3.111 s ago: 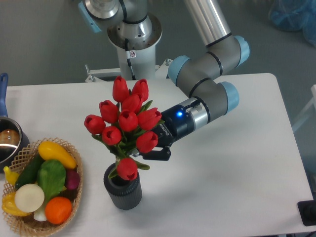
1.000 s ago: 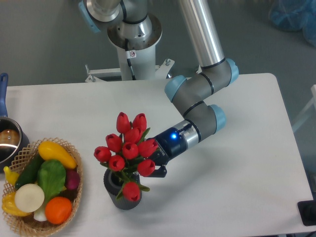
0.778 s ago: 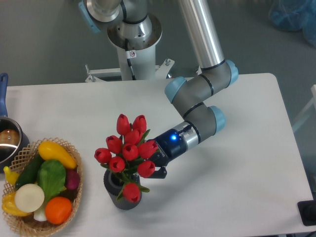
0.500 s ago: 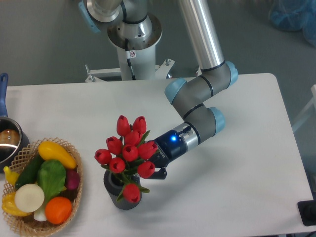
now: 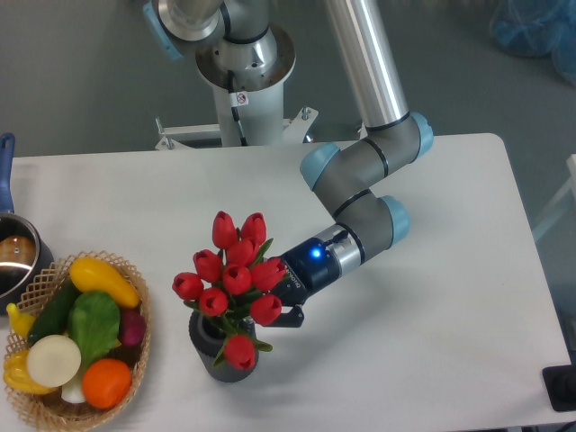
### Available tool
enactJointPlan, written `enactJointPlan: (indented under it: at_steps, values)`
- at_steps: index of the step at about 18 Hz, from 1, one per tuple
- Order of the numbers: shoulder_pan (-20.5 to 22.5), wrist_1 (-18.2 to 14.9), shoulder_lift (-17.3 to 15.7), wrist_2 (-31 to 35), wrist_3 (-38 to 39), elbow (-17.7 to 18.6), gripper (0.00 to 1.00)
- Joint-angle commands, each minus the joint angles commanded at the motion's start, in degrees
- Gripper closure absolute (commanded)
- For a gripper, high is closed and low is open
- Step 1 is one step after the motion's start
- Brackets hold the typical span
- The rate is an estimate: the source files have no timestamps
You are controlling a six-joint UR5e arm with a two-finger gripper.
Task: Insert the flowers into the vase
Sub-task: 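Push the tulip bunch further down into the vase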
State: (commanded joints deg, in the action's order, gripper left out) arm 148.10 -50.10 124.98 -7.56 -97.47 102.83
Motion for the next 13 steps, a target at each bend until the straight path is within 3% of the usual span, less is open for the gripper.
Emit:
enactJointPlan:
  at_steps: [13]
  values:
    - [0.00, 0.09, 0.00, 0.09, 0.00, 0.00, 0.72]
